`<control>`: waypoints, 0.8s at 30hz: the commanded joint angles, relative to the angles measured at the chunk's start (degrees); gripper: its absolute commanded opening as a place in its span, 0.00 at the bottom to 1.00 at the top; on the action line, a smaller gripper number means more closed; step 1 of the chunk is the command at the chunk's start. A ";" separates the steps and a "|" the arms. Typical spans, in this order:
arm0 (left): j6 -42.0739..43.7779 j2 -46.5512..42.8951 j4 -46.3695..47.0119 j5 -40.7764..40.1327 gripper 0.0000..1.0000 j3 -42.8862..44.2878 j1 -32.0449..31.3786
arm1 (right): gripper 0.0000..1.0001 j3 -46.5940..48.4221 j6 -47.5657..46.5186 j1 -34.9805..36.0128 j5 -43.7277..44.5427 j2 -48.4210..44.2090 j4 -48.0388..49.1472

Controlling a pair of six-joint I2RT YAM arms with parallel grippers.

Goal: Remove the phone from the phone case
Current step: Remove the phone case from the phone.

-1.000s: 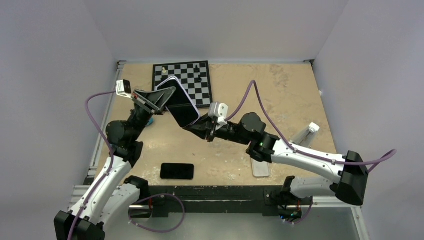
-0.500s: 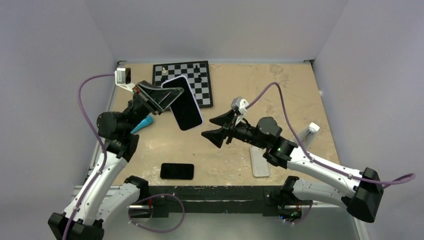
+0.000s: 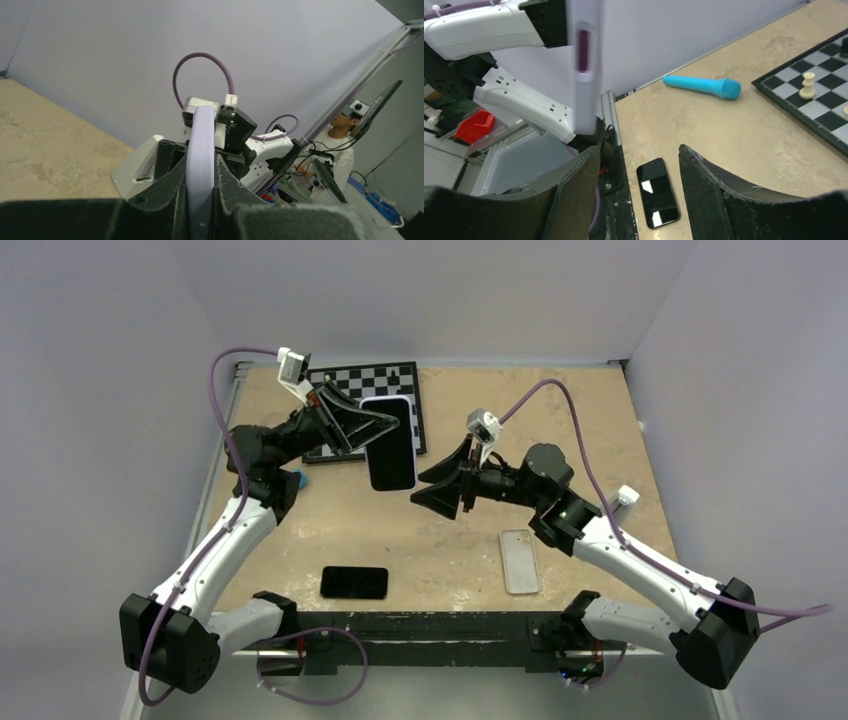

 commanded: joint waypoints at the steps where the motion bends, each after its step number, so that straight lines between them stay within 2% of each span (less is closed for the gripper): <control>1: 1.17 -2.84 9.20 3.38 0.00 -0.16 0.30 | 0.62 2.78 3.79 -0.77 -6.29 2.07 3.90; 10: 7.05 -6.65 2.98 3.60 0.00 -1.25 0.53 | 0.58 0.95 5.57 -0.69 -15.78 2.86 14.64; 17: 7.50 -6.62 2.00 3.05 0.00 -1.76 0.62 | 0.57 3.43 5.03 -0.71 -14.08 4.23 14.79; 24: 7.30 -6.66 1.76 3.12 0.00 -1.85 0.61 | 0.41 4.69 5.16 -0.27 -15.44 6.44 15.58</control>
